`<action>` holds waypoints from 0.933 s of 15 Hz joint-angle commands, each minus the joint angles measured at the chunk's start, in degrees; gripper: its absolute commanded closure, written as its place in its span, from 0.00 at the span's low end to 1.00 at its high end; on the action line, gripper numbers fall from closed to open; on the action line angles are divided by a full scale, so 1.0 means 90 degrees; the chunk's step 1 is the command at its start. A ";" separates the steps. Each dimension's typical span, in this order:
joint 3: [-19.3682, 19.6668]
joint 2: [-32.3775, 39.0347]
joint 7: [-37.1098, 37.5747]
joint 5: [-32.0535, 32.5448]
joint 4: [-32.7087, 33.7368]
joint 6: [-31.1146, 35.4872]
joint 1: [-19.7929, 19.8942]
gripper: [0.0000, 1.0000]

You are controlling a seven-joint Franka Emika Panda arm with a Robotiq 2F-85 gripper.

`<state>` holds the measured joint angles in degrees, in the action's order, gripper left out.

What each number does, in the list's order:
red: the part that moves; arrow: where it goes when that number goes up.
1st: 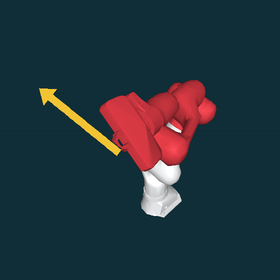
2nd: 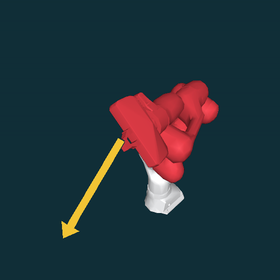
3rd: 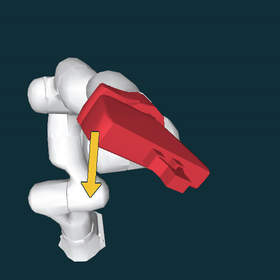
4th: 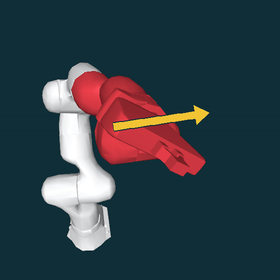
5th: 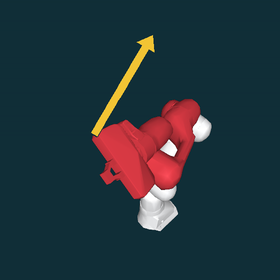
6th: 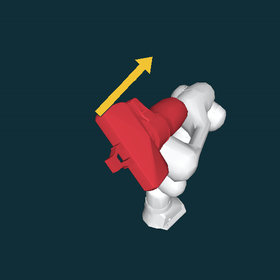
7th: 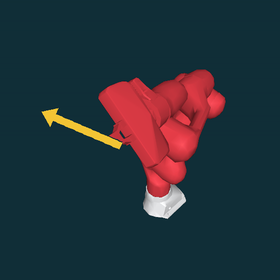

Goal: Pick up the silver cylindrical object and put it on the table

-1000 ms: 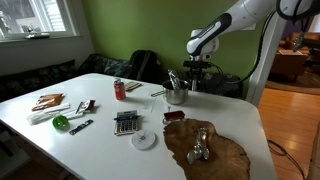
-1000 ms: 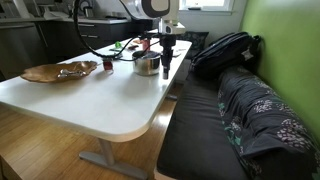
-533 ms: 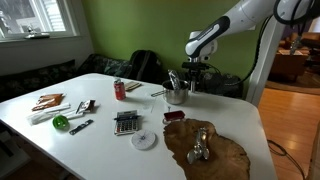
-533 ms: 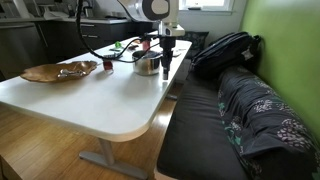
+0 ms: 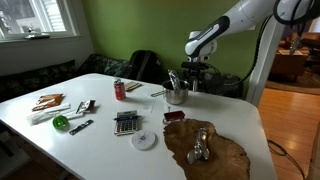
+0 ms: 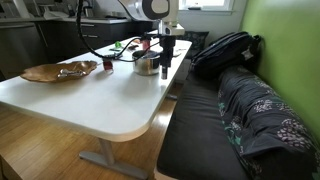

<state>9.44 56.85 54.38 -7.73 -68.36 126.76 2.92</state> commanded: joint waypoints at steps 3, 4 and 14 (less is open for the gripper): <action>-0.0065 -0.0023 0.0091 -0.0046 0.0136 -0.0128 0.0032 0.00; -0.0073 -0.0022 0.0094 -0.0050 0.0148 -0.0132 0.0033 0.00; -0.0135 0.0022 0.0153 -0.0044 0.0002 -0.0010 -0.0045 0.00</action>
<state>8.54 56.79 54.96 -7.73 -67.67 126.68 2.63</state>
